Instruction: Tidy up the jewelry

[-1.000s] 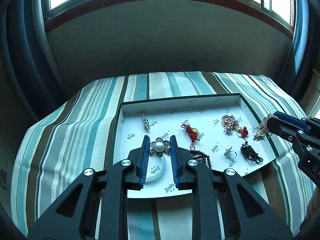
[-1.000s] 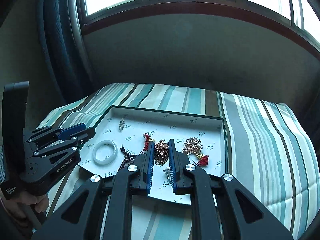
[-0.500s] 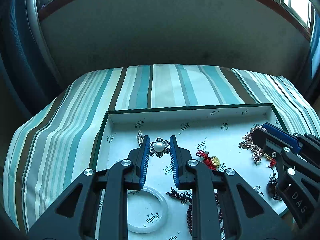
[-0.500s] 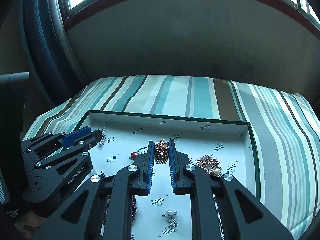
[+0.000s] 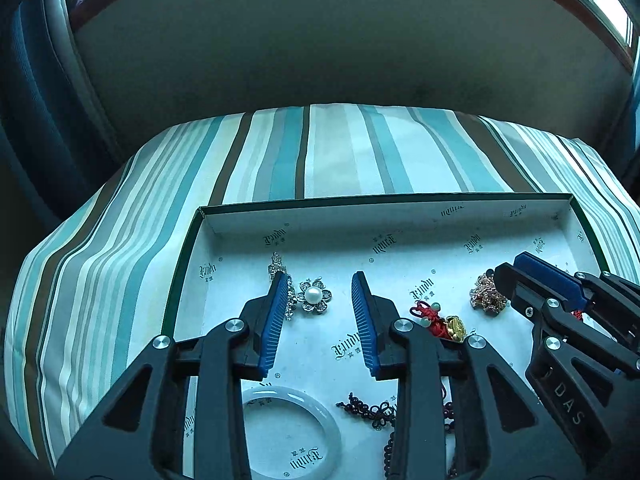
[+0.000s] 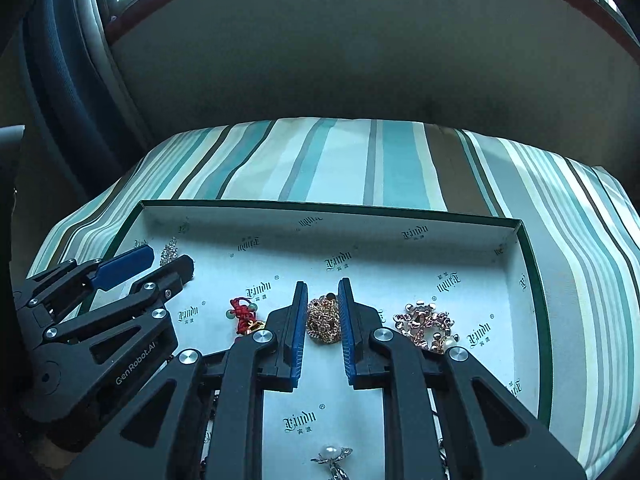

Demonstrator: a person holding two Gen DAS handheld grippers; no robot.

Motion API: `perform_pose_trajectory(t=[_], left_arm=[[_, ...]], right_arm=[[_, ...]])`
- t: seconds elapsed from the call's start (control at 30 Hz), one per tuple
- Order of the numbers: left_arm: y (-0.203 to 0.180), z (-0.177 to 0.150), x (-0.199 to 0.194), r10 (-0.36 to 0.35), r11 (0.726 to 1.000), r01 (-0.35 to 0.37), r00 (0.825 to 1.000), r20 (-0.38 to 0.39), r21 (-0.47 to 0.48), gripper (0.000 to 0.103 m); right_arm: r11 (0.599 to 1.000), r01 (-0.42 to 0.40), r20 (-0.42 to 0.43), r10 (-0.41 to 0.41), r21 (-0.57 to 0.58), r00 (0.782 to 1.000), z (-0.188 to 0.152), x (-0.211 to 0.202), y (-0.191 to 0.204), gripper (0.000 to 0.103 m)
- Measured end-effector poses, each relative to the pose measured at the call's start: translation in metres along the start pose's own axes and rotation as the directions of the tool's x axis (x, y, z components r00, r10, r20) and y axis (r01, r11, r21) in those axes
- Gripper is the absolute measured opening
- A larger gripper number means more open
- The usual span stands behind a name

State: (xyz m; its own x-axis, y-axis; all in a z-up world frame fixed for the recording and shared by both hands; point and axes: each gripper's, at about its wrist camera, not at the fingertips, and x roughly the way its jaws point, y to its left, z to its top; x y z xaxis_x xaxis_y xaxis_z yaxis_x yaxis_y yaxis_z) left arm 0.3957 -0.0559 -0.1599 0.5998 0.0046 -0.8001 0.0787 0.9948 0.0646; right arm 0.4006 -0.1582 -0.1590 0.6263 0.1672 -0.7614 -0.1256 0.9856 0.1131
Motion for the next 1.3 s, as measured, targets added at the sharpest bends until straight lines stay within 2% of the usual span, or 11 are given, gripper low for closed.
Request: perform_pose_trajectory(t=[0.03,0.07,0.13,0.4,0.6,0.9,1.1,1.3], left_arm=[[0.0,0.0,0.0,-0.003,1.0,0.003,1.0,0.002,-0.002,0.048],[0.001,0.0,-0.001,-0.002,1.0,0.002,1.0,0.006,-0.002,0.05],[0.001,0.001,-0.002,0.004,1.0,-0.004,1.0,0.011,-0.003,0.056],[0.004,-0.003,-0.02,0.017,1.0,-0.017,0.999,0.038,-0.016,0.067],[0.01,-0.02,-0.057,0.009,0.999,-0.006,0.998,0.07,-0.041,0.078],[0.015,-0.082,-0.126,0.0,0.997,0.006,0.997,0.082,-0.076,0.078],[0.019,-0.106,-0.187,0.016,0.997,-0.003,0.986,0.166,-0.075,0.084],[0.02,-0.117,-0.237,0.03,0.997,-0.012,0.97,0.24,-0.077,0.087]], right_arm=[[1.0,0.0,-0.001,0.0,0.0,1.0,0.0,0.0,0.0,0.018],[1.0,0.001,-0.002,-0.001,0.0,1.0,0.0,0.0,0.0,0.03],[1.0,0.012,0.009,-0.012,0.003,1.0,0.001,-0.003,0.0,0.044],[1.0,0.029,0.048,-0.029,0.01,0.998,0.0,-0.025,-0.001,0.049],[0.999,0.043,0.101,-0.046,0.023,0.994,-0.017,-0.069,-0.007,0.064],[0.998,0.047,0.116,-0.051,0.033,0.992,-0.077,-0.137,0.007,0.065],[0.999,0.045,0.203,-0.046,0.008,0.978,-0.092,-0.195,0.022,0.067],[0.998,0.062,0.29,-0.055,-0.017,0.956,-0.102,-0.243,0.034,0.07]])
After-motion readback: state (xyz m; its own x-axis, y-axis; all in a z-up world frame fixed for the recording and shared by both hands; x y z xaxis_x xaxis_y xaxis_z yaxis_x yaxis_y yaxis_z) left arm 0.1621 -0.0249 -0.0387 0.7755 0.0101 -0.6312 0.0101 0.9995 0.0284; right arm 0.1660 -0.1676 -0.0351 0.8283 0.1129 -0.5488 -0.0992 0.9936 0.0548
